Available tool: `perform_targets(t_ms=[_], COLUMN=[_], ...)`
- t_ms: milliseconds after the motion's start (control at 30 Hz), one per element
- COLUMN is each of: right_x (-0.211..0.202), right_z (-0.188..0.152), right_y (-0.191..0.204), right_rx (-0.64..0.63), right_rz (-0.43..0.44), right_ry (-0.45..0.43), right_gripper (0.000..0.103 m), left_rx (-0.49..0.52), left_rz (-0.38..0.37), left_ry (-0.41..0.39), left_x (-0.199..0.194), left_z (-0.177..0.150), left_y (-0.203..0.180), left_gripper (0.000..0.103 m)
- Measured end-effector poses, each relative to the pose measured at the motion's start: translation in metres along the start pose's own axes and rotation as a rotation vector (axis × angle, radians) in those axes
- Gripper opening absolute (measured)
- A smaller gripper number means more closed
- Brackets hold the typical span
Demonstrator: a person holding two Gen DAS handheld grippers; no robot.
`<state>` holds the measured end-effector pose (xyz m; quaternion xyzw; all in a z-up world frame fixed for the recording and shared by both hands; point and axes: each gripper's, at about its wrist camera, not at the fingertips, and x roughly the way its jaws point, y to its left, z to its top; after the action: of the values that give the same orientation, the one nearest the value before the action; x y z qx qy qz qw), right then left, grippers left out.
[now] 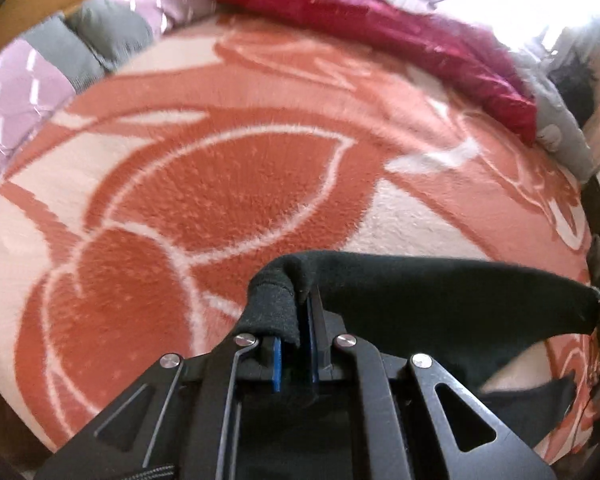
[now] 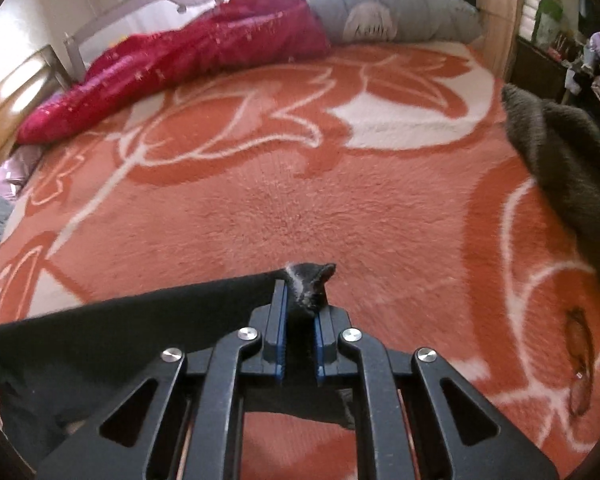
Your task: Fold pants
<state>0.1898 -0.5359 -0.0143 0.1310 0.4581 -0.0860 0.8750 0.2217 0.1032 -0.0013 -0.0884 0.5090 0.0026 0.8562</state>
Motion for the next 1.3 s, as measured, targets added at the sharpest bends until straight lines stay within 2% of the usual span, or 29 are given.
perform_targets(t_ms=[133,233,367,500,633,733,833,1000,1067,1133,1200,1267,1300], right_x=[-0.041,-0.058,-0.067,-0.064,-0.072,-0.088,-0.099,-0.089,-0.080,-0.074,-0.068,-0.059,-0.056], right_z=[-0.034,-0.070,-0.121,-0.157,-0.170,-0.176,-0.176,-0.163,-0.158,-0.157,-0.154,-0.152,-0.152], right_y=[-0.020,-0.038,-0.061,-0.073,-0.071,-0.074,-0.066,-0.028,-0.017,-0.013,-0.016,-0.025,-0.028], right_rx=[0.042,0.081,0.135,0.180,0.159,0.184,0.180,0.084,0.086,0.128,0.199,0.297,0.335], right_rz=[0.030,0.044,0.048,0.026,-0.040,-0.018,-0.014,-0.100,-0.088,-0.052,-0.008,0.021,0.027], right_ry=[-0.053,-0.058,-0.033,0.033,0.052,0.042,0.041,0.121,0.171,0.204,0.224,0.233,0.232], right_gripper=[0.012,0.012,0.012,0.012,0.012,0.012,0.012,0.013,0.013,0.014,0.024,0.055,0.056], left_rx=[-0.023,-0.064,-0.107,-0.197,-0.232,-0.219,-0.243,-0.245,-0.250,-0.263,-0.283,-0.300,-0.315], left_rz=[-0.041,-0.080,-0.103,-0.133,-0.174,-0.165,-0.196,-0.268,-0.296,-0.329,-0.353,-0.361,-0.360], left_ry=[-0.041,-0.024,0.050,0.144,0.158,0.138,0.119,0.108,0.110,0.124,0.148,0.164,0.170], left_x=[-0.031,-0.038,-0.027,-0.006,-0.016,-0.038,-0.059,-0.071,-0.069,-0.063,-0.050,-0.037,-0.032], left_z=[-0.038,-0.066,-0.110,-0.133,-0.140,-0.145,-0.152,-0.150,-0.147,-0.142,-0.138,-0.134,-0.132], left_y=[0.007,0.018,0.037,0.054,0.063,0.065,0.070,0.057,0.050,0.043,0.036,0.031,0.029], left_gripper=[0.008,0.008,0.009,0.013,0.029,0.039,0.058,0.068,0.075,0.076,0.076,0.076,0.076])
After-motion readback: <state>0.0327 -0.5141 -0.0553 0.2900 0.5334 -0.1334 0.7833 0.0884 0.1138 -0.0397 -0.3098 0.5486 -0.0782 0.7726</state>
